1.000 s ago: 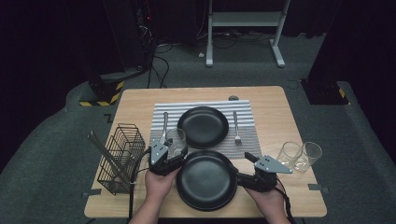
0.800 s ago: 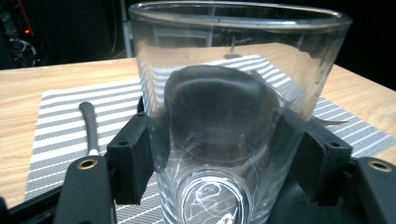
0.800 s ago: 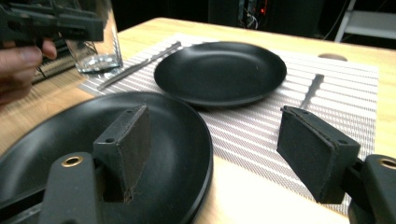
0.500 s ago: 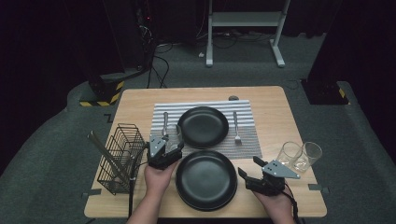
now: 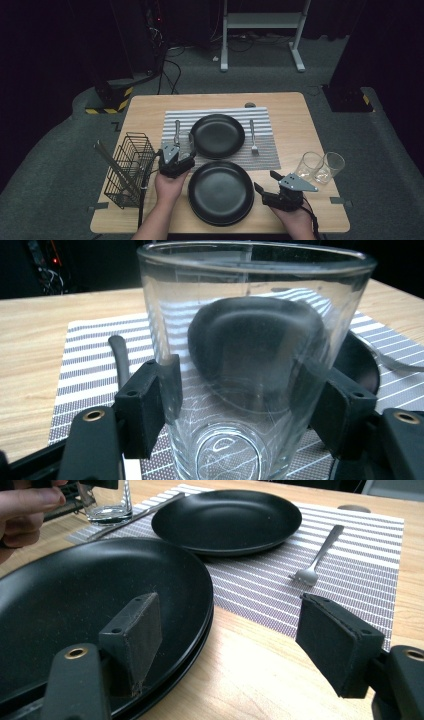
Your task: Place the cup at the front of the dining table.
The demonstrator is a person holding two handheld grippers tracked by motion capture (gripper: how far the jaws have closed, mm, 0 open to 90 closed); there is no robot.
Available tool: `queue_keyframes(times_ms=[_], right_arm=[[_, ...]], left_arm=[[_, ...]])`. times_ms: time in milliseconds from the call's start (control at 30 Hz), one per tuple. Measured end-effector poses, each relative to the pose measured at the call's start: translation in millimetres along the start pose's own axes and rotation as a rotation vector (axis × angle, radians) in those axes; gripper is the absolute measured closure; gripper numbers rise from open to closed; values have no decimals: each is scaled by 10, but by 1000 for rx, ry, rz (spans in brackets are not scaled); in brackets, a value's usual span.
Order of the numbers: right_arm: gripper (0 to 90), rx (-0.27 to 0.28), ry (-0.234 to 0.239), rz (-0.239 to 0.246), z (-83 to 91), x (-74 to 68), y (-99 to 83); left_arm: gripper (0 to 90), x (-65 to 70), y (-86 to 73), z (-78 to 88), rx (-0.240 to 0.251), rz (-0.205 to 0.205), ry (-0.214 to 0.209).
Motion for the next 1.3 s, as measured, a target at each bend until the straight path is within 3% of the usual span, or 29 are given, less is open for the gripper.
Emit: queue_keyframes(times_ms=[433,900,1300], right_arm=[[264,-5,18,-31,-48,37,-18],[267,14,24,-48,6,35,5],[267,12,22,-54,-3,49,-10]], left_arm=[[312,-147,-29,-208,-42,61,13],[312,-134,-44,-325,-66,43,24],[312,-173,-48,-365,-58,41,45]])
Point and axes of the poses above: each handheld gripper's, and its own axes: z roughly backward along the jaws, y roughly out of its top, x roughly to its right, the point moved 8 cm from there along -z, roughly forward along the jaws, and after that the axes turned 13 degrees about -x, right-handed, at the moved point
